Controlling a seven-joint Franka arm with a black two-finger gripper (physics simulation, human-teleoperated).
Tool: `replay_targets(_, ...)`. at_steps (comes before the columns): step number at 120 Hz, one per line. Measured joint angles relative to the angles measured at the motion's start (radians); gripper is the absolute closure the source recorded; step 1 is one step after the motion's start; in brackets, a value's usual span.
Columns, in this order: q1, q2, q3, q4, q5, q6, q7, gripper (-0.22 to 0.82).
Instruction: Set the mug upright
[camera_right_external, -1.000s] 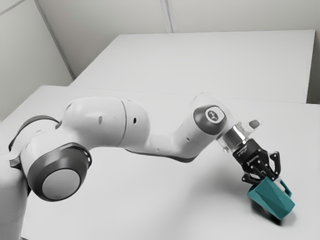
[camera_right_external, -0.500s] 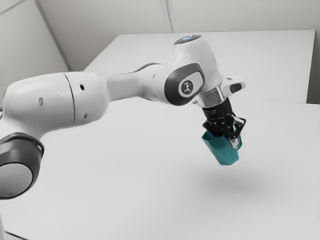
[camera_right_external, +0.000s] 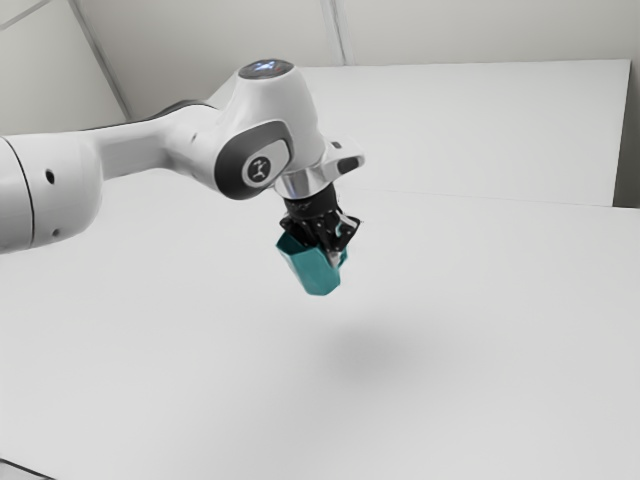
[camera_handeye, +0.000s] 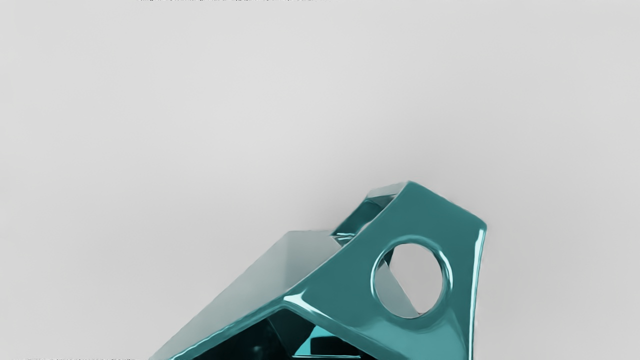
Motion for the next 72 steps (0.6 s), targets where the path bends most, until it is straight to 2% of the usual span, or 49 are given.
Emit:
replay_targets(49, 0.155, -0.080, -0.001, -0.198, 0.091, 0.123, 0.038, 0.79)
replay_targets(72, 0.154, -0.072, -0.001, -0.251, 0.089, 0.177, 0.053, 0.79)
